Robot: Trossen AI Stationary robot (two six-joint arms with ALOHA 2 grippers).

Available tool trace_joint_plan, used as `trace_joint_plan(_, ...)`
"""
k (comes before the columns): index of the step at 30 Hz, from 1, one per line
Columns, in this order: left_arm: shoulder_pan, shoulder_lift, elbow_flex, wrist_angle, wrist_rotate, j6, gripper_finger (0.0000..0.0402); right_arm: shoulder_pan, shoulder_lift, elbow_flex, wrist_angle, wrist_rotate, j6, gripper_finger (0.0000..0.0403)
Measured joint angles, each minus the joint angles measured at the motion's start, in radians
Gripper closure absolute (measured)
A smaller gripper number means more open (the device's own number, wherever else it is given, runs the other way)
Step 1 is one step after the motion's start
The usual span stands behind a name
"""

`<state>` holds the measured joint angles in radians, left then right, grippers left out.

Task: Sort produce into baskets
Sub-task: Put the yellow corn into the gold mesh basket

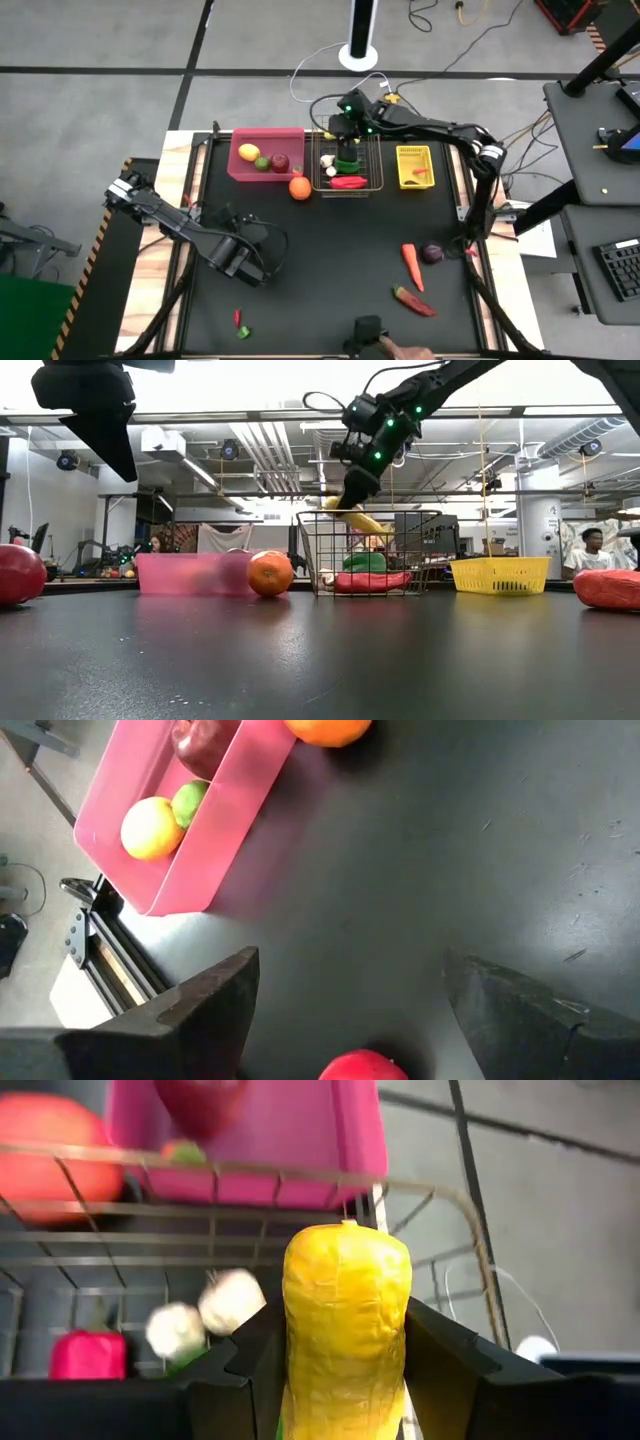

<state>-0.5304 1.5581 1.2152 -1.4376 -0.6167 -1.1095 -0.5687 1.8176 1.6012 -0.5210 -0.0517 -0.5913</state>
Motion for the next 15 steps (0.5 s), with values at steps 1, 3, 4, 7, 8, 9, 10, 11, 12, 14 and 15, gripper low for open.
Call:
trace_joint_plan(1,0.000,0.000,0.000,0.000,0.000,0.000,0.0106,-0.003,0.005,0.000,-0.012,0.010,-0.001,0.0245)
trace_joint_plan(3,0.000,0.000,0.000,0.000,-0.002,-0.002,0.0106,-0.004,0.011,0.000,-0.031,0.043,-0.005,0.0245)
trace_joint_plan(4,0.000,0.000,0.000,0.001,-0.002,-0.003,0.0106,-0.008,0.011,0.000,-0.045,0.057,-0.005,0.0245)
trace_joint_plan(7,0.000,0.000,0.000,0.001,-0.002,-0.006,0.0106,-0.011,0.012,0.000,-0.074,0.107,0.000,0.0245)
trace_joint_plan(8,0.000,0.000,0.000,0.001,-0.002,-0.008,0.0106,-0.013,0.012,0.000,-0.084,0.124,0.003,0.0245)
trace_joint_plan(9,0.000,0.000,0.000,0.001,-0.002,-0.008,0.0106,-0.013,0.012,0.000,-0.092,0.141,0.004,0.0245)
trace_joint_plan(10,0.000,0.000,0.000,0.002,-0.002,-0.009,0.0106,-0.013,0.012,0.000,-0.094,0.153,0.005,0.0245)
trace_joint_plan(11,0.000,0.000,0.000,0.002,-0.002,-0.010,0.0106,-0.015,0.010,0.000,-0.098,0.157,0.011,0.0245)
trace_joint_plan(12,0.000,0.000,0.000,0.002,-0.002,-0.011,0.0106,-0.018,0.009,0.000,-0.102,0.157,0.015,0.0245)
trace_joint_plan(14,0.000,0.000,0.000,0.005,-0.002,-0.015,0.0106,-0.020,0.008,0.000,-0.102,0.157,0.026,0.0245)
trace_joint_plan(15,0.000,0.000,0.000,0.005,-0.002,-0.018,0.0106,-0.023,0.008,0.000,-0.103,0.157,0.033,0.0244)
